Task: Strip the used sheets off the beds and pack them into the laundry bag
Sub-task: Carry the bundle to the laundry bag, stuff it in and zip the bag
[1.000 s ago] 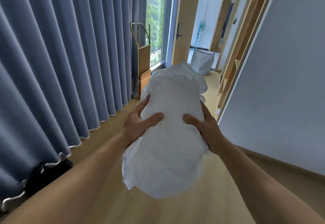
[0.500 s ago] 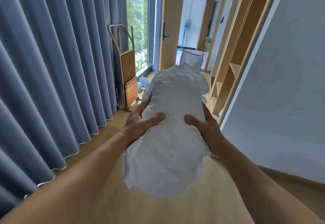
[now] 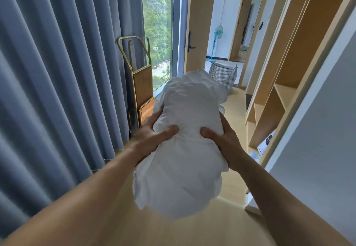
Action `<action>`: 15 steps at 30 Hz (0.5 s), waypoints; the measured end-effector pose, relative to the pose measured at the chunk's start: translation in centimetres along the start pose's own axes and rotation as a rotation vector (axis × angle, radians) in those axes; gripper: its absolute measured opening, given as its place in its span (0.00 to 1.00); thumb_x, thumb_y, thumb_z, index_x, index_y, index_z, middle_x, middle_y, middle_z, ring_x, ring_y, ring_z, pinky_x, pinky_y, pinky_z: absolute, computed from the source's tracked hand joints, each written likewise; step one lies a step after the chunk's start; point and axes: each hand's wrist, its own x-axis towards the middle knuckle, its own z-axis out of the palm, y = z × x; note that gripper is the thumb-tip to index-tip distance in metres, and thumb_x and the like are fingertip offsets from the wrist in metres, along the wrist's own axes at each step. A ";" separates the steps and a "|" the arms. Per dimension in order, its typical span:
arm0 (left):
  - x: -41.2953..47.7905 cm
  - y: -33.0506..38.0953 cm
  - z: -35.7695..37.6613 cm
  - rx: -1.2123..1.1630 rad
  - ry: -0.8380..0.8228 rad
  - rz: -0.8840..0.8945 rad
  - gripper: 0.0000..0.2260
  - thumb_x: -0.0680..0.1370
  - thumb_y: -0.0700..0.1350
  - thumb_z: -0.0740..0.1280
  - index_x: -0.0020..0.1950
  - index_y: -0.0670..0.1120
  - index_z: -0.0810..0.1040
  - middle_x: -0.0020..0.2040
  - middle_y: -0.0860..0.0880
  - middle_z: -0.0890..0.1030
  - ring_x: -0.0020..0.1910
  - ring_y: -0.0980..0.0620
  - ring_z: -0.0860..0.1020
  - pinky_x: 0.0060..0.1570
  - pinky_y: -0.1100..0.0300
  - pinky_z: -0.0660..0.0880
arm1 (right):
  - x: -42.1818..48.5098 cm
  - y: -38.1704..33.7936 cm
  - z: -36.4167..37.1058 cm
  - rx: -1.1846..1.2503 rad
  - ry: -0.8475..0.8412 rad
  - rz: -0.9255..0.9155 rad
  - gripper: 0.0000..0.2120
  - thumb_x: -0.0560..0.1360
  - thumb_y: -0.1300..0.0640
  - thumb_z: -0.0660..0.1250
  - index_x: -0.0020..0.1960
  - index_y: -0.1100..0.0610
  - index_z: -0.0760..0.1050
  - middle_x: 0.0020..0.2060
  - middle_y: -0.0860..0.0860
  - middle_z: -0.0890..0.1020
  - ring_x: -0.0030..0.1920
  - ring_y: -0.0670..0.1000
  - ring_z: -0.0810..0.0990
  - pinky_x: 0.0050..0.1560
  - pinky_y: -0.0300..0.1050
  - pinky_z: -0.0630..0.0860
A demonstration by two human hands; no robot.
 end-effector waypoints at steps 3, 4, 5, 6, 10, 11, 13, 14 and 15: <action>5.6 -1.0 0.8 -0.036 0.009 -0.012 0.30 0.55 0.70 0.76 0.52 0.85 0.68 0.70 0.58 0.71 0.65 0.50 0.75 0.65 0.50 0.74 | 5.5 1.5 -0.5 0.005 0.011 0.009 0.45 0.56 0.33 0.77 0.72 0.33 0.67 0.62 0.39 0.79 0.63 0.48 0.79 0.66 0.57 0.75; 7.3 -1.3 0.9 -0.049 0.006 -0.003 0.30 0.55 0.69 0.75 0.53 0.83 0.68 0.70 0.57 0.72 0.65 0.50 0.75 0.65 0.50 0.75 | 7.2 1.8 -0.6 0.007 0.013 0.010 0.45 0.56 0.34 0.77 0.72 0.33 0.67 0.62 0.38 0.80 0.62 0.47 0.79 0.66 0.56 0.75; 9.4 -1.9 1.1 -0.044 0.004 0.006 0.32 0.55 0.69 0.75 0.56 0.81 0.69 0.70 0.57 0.72 0.65 0.50 0.75 0.65 0.50 0.75 | 9.0 2.2 -0.6 0.006 0.015 0.017 0.45 0.56 0.34 0.77 0.72 0.33 0.67 0.61 0.38 0.80 0.62 0.47 0.79 0.66 0.56 0.75; 11.8 -2.4 1.3 -0.039 -0.003 0.014 0.34 0.55 0.69 0.75 0.60 0.79 0.69 0.70 0.57 0.73 0.65 0.50 0.76 0.65 0.49 0.75 | 11.2 2.8 -0.6 0.002 0.023 0.026 0.46 0.56 0.33 0.77 0.72 0.33 0.67 0.62 0.38 0.79 0.62 0.47 0.79 0.66 0.56 0.75; 21.9 -4.7 1.6 -0.071 -0.060 0.044 0.35 0.57 0.71 0.76 0.63 0.76 0.70 0.70 0.57 0.74 0.66 0.51 0.76 0.66 0.47 0.75 | 19.9 4.6 -0.8 -0.013 0.067 0.037 0.47 0.55 0.30 0.78 0.72 0.32 0.66 0.64 0.40 0.79 0.64 0.50 0.78 0.66 0.59 0.75; 24.3 -5.1 1.6 -0.063 -0.081 0.042 0.37 0.57 0.73 0.76 0.64 0.76 0.70 0.70 0.58 0.74 0.66 0.51 0.76 0.65 0.46 0.75 | 22.0 4.8 -0.9 -0.022 0.078 0.048 0.47 0.55 0.30 0.78 0.72 0.32 0.66 0.64 0.40 0.78 0.64 0.50 0.78 0.66 0.59 0.75; 28.5 -5.2 2.0 -0.065 -0.097 0.049 0.41 0.56 0.73 0.76 0.68 0.72 0.70 0.70 0.56 0.74 0.66 0.50 0.76 0.66 0.46 0.74 | 25.7 5.2 -1.1 -0.029 0.100 0.054 0.47 0.56 0.30 0.78 0.72 0.32 0.65 0.64 0.40 0.78 0.64 0.50 0.78 0.66 0.59 0.75; 30.7 -5.3 2.2 -0.076 -0.099 0.061 0.43 0.56 0.71 0.76 0.70 0.68 0.70 0.70 0.55 0.74 0.66 0.51 0.75 0.67 0.48 0.73 | 27.6 5.5 -1.4 -0.027 0.116 0.054 0.48 0.55 0.30 0.78 0.72 0.32 0.65 0.64 0.40 0.78 0.64 0.50 0.78 0.66 0.59 0.75; 32.8 -5.4 2.6 -0.080 -0.104 0.063 0.44 0.55 0.69 0.76 0.71 0.65 0.70 0.70 0.55 0.74 0.66 0.52 0.75 0.68 0.49 0.73 | 29.4 5.9 -1.8 -0.021 0.134 0.060 0.49 0.54 0.29 0.78 0.72 0.32 0.65 0.64 0.40 0.79 0.64 0.50 0.78 0.66 0.59 0.75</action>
